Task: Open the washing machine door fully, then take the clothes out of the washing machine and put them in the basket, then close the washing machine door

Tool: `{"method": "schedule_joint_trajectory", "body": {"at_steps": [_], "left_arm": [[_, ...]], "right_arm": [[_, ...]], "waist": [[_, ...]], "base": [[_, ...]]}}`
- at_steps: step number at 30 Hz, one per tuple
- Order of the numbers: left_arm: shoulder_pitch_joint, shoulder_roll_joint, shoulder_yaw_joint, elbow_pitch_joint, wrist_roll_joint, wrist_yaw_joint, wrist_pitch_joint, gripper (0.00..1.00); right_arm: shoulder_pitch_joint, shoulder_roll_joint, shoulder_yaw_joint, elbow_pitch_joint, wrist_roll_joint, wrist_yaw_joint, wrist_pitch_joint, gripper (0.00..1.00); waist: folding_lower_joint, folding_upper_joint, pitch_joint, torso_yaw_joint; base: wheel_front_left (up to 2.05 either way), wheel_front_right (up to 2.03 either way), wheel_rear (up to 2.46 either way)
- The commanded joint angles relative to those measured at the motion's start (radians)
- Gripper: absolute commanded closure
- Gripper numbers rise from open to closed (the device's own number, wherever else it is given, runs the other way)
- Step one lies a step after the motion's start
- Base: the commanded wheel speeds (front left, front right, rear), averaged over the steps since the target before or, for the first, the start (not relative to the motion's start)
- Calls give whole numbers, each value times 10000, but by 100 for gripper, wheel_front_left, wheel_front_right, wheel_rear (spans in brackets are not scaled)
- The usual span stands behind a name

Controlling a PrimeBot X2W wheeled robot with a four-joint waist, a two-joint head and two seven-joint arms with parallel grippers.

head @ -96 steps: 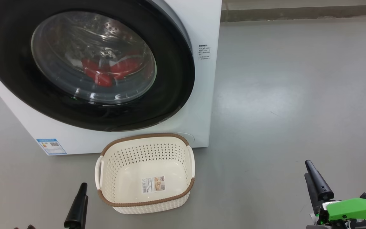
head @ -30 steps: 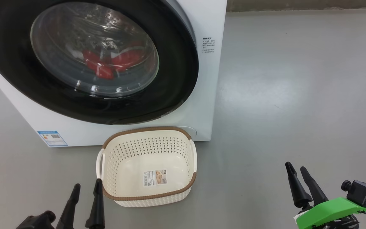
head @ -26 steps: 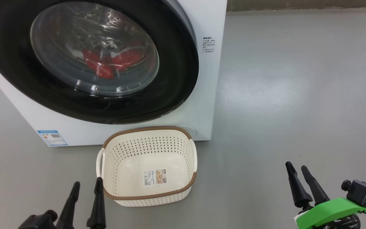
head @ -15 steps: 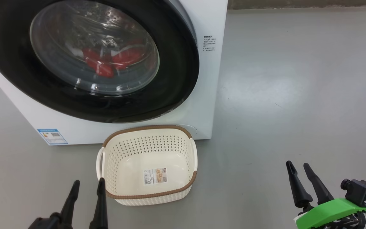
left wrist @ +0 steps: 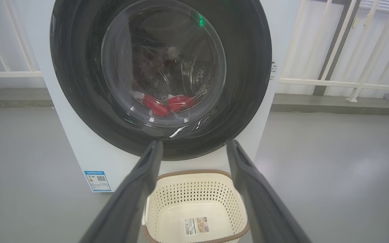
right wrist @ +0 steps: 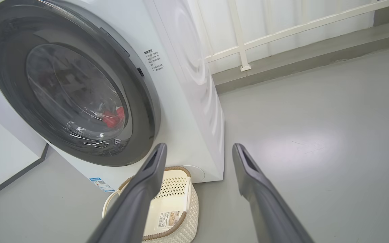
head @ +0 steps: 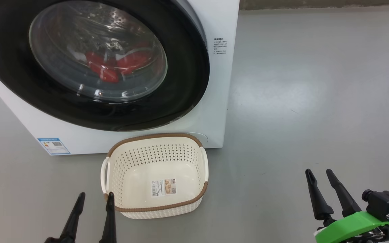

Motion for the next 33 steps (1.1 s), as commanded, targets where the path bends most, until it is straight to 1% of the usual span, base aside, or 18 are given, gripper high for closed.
{"method": "schedule_joint_trajectory", "body": {"at_steps": [1,11,30,31,32,33], "left_arm": [[-125,40,278,-355,332,60,-177,0],[-13,-95,474,-423,1331,-79,-471,0],[-90,-228,669,-279,1364,-374,-471,0],[-101,-232,663,-272,1365,-392,-471,0],[-110,-235,654,-264,1367,-408,-471,0],[-119,-238,639,-256,1367,-421,-471,0]], "right_arm": [[67,-133,98,-296,-320,6,-165,0],[456,-33,-276,-505,-1370,6,-458,0],[459,162,-477,-716,-1337,6,-458,0],[451,190,-465,-737,-1262,6,-458,23],[438,211,-453,-756,-1201,6,-458,61],[412,227,-438,-792,-1148,6,-458,77]], "waist": [[0,0,0,-4],[0,0,32,-50],[0,0,74,52],[0,0,82,79],[0,0,86,106],[0,0,94,138]], "base": [[0,0,0],[0,0,0],[0,0,0],[0,0,0],[0,0,0],[0,0,0]]}}
